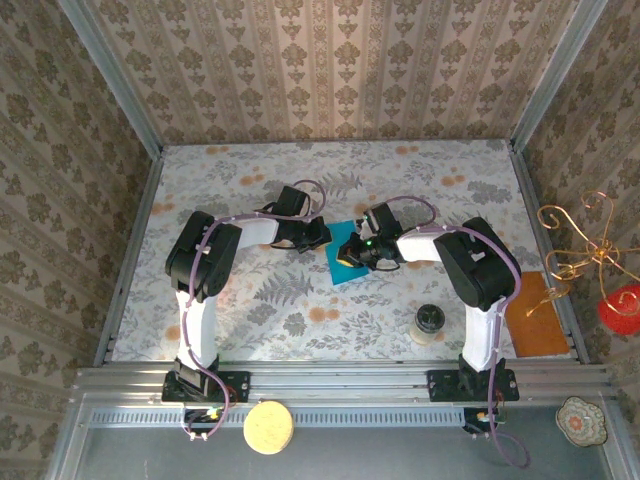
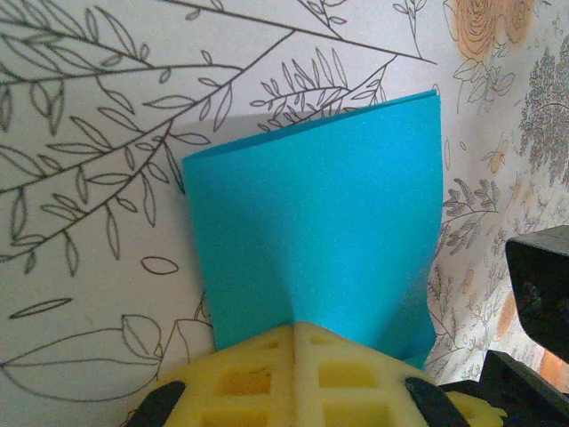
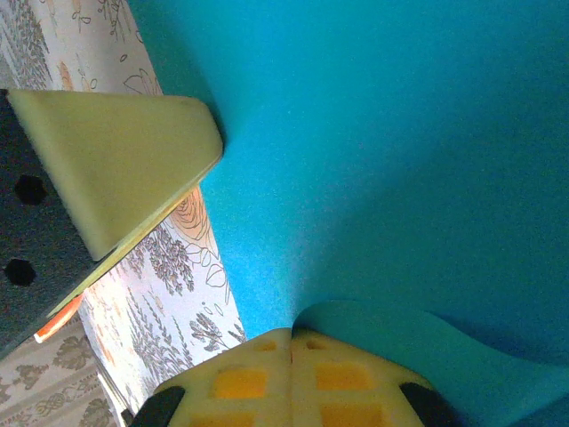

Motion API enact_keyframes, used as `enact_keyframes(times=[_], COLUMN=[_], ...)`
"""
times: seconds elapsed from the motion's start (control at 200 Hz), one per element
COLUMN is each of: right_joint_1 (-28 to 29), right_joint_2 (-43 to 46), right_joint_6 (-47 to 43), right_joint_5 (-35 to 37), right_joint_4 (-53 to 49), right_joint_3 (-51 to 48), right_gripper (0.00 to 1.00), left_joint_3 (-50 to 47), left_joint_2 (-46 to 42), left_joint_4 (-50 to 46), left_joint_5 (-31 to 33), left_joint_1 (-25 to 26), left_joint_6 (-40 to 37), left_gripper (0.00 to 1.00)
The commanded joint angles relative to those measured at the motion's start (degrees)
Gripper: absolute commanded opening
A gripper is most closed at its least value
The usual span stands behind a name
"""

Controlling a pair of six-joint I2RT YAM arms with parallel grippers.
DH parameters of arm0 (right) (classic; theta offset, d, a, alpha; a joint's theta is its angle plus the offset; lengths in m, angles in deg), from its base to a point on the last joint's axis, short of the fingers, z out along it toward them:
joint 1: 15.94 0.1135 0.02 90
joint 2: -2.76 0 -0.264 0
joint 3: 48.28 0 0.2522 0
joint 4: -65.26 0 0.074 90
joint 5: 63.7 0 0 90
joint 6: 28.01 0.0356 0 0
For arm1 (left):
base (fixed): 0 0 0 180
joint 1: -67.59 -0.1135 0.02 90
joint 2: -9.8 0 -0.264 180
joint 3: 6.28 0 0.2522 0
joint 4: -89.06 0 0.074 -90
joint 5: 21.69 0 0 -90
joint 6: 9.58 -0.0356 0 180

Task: Fold a paper plane with a square sheet of paper (pick it up from the middle)

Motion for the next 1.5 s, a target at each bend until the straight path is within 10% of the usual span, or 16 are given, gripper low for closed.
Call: enact_keyframes(times=[0.0, 0.725, 1.496], right_joint_1=[0.3, 0.3, 0.2], right_joint_2=[-1.7, -2.1, -5.2], right_joint_6=[-0.4, -0.4, -1.6], right_joint_5=[2.0, 1.7, 4.8], right_joint_4=[-2.8, -2.2, -7.0], right_joint_3=[0.6, -0.5, -0.9], right_gripper=[0.11, 0.44, 0.04], left_joint_3=[-1.8, -11.0, -9.2], left_joint_2=[0.9, -13.7, -8.6], left_joint_4=[-4.0, 0.6, 3.3], left_joint_5=[1.3, 4.7, 2.0], left_joint_1=[0.1, -1.7, 3.7], left_joint_6=[0.2, 3.7, 6.4], left_gripper=[0.08, 0.32, 0.00])
